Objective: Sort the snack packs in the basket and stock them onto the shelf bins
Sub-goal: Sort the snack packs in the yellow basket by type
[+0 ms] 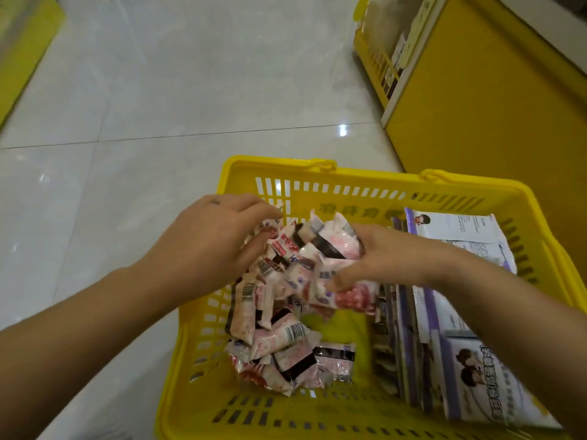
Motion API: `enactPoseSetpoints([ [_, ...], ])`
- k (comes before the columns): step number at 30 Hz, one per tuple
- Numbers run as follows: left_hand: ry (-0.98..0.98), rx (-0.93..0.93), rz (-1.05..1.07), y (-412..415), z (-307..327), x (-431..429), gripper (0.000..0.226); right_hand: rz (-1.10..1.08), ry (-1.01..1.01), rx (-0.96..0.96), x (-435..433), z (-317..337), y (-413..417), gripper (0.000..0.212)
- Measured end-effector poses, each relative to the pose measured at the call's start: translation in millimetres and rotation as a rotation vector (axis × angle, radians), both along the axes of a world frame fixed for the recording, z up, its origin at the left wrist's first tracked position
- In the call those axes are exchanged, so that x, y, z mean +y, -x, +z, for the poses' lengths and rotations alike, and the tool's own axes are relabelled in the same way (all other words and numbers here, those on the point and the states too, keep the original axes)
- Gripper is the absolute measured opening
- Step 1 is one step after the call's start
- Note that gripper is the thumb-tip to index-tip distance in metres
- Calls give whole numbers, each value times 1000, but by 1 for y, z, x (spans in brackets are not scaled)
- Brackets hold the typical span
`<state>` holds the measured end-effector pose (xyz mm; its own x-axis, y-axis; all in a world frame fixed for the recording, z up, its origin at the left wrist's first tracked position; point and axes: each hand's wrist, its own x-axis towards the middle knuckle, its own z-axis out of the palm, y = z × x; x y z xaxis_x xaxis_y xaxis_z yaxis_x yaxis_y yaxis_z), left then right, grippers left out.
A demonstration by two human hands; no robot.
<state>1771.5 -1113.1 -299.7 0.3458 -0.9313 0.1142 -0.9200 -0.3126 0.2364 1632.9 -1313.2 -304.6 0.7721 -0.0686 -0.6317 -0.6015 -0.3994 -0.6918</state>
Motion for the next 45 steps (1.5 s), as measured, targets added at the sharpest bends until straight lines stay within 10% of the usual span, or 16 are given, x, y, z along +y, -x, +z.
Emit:
enactPoseSetpoints([
  [5,-7,137,-71,7,-5,0,37,25,-284,82,62,-37,1,84],
  [10,-566,139,-258,27,-33,6,65,120,-188,13,74,-57,12,99],
  [22,-649,73,-223,16,-24,-2,42,-284,-490,72,63,-60,21,50],
  [29,-451,214,-3,0,-12,-7,43,52,-190,294,35,-63,32,50],
  [35,-197,-62,130,-9,-19,-24,38,492,-161,570,49,-73,37,59],
  [45,-723,-527,-93,-5,-49,-36,64,420,-43,381,3,-46,25,37],
])
